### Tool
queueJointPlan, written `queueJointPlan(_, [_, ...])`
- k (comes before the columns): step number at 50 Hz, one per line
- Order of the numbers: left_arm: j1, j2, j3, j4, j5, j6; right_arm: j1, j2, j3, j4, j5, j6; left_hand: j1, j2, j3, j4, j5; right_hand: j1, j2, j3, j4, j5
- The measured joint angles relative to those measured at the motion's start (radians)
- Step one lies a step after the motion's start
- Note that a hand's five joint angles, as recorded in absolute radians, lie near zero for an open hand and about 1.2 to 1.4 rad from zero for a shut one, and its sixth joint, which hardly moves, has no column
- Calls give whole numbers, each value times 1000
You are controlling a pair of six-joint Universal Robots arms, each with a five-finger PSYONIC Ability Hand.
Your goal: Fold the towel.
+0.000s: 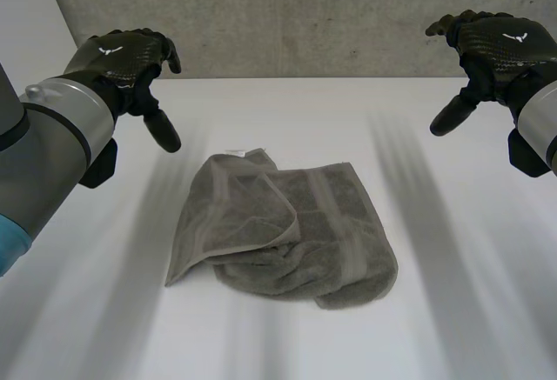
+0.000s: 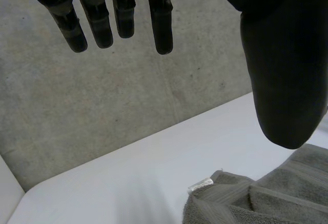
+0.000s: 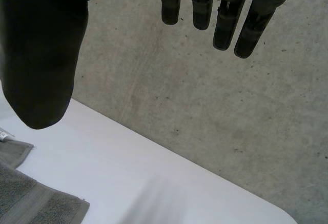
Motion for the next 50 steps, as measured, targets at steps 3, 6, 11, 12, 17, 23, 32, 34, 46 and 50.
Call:
queueJointPlan(3, [0, 3, 0, 0, -6, -1, 0, -1, 2, 0, 2, -1, 0, 0, 0, 0, 0, 0, 0, 0, 0, 0])
queueJointPlan(6, [-1, 5, 0, 0, -8, -2, 1, -1, 3, 0, 5, -1, 0, 0, 0, 0, 0, 0, 0, 0, 0, 0])
queueJointPlan(11, [-1, 6, 0, 1, -7, -5, 2, 0, 4, 0, 9, -2, 0, 0, -4, 0, 0, 0, 0, 0, 0, 0])
queueJointPlan(12, [-1, 6, -1, 1, -6, -5, 2, 0, 4, 0, 9, -3, 0, 0, -4, 0, 0, 0, 0, 0, 0, 0])
queueJointPlan(17, [-3, 6, -10, 3, 1, -6, 2, 3, 4, 0, 9, -5, 0, 0, -4, 0, 0, 0, 0, 0, 0, 0])
queueJointPlan(23, [-9, 7, -17, 4, 9, -4, 2, 15, 1, 0, 4, -10, 0, 0, -4, 0, 0, 0, 0, 0, 0, 0])
queueJointPlan(32, [-34, 9, -42, -3, 16, 8, 3, 83, -20, 5, -15, -55, 0, 0, -4, 0, 0, 0, 0, 0, 0, 0])
queueJointPlan(34, [-50, 11, -61, -8, 18, 10, 4, 117, -27, 8, -30, -101, 0, 0, -4, 0, 0, 0, 0, 0, 0, 0])
queueJointPlan(46, [-48, 38, -347, 76, 20, 10, 71, 360, -133, 1, -90, -236, -4, 0, -6, -4, 0, 0, 0, 0, 0, 0])
queueJointPlan(50, [-16, 33, -464, 183, 21, 9, 111, 494, -229, -7, -91, -236, -5, 0, -6, -4, 0, 0, 0, 0, 0, 0])
